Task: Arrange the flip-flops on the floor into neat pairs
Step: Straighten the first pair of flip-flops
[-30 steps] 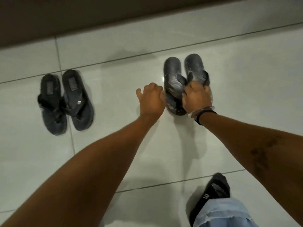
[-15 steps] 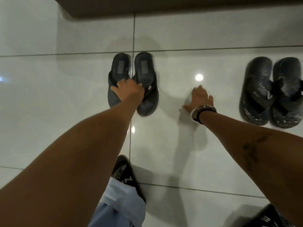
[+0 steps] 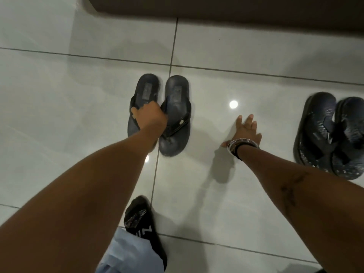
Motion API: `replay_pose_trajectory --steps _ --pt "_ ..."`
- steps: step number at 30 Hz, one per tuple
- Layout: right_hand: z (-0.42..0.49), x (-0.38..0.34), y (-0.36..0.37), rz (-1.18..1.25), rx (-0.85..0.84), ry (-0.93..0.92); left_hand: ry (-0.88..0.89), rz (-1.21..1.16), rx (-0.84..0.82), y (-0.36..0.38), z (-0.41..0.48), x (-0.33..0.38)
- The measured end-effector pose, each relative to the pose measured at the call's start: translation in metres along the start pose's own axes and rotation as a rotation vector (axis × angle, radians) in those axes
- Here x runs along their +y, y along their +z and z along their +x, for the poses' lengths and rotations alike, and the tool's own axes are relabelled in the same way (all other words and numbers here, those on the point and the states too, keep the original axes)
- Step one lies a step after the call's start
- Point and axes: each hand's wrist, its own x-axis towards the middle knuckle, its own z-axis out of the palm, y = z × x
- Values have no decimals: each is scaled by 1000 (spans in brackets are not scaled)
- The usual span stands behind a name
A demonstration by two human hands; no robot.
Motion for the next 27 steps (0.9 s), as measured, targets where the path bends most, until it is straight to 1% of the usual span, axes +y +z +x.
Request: replay_pose_trajectory --steps 4,9,12,19,27 --pt "0 0 0 -28 1 4 0 28 52 -20 8 -31" --pt "-1 0 2 -37 23 4 -34 20 47 -40 31 -57" --pt "-2 -1 1 -39 14 3 -35 -6 65 -43 38 -53" --pt "1 0 1 -27 26 -3 -49 26 59 -39 52 -37" --pt "1 2 1 9 1 -9 -75 53 79 -26 57 -50"
